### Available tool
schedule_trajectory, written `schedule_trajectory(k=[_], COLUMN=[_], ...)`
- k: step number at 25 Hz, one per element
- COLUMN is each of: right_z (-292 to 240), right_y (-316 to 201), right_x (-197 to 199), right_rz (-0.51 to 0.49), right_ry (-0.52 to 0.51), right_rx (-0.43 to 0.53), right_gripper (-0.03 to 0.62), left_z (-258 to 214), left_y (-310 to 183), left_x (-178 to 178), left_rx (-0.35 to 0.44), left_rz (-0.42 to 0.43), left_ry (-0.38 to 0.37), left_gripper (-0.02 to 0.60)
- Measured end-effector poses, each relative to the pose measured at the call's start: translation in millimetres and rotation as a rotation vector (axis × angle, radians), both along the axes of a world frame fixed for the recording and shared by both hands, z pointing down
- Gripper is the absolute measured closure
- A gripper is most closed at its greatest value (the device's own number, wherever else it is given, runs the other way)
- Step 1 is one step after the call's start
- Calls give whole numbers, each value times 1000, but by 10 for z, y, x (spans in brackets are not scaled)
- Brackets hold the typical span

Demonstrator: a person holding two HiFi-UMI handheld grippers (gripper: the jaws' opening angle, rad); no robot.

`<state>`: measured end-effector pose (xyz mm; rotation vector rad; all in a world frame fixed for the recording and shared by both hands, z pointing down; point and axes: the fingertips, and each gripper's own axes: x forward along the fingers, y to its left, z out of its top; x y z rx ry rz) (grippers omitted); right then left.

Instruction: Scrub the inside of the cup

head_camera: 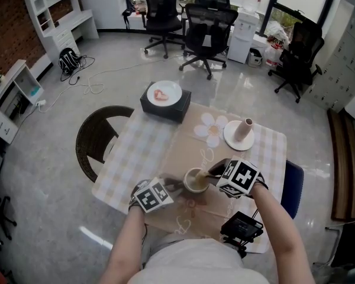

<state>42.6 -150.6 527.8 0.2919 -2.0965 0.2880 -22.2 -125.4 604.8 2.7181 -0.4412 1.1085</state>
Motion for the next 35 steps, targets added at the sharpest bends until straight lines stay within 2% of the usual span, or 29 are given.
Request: schedule_trajectory(k=[9,17,29,35], right_z=[31,103,255,267], right_y=[191,214,97,-61], right_x=[-126,-276,-363,-325], right_rz=[1,40,141,189], right_ry=[-88,-164,-198,-159], right_rx=[-168,-195,-89,77], right_gripper=[545,545,545,545], left_z=[-25,-23,0,-55], left_y=[10,-2,17,-3], left_x=[15,7,-7,6], left_rx=[2,2,0,10], left_rz=[2,-3,1,10], left_ry=[6,11,6,7], left_gripper=[512,512,512,512])
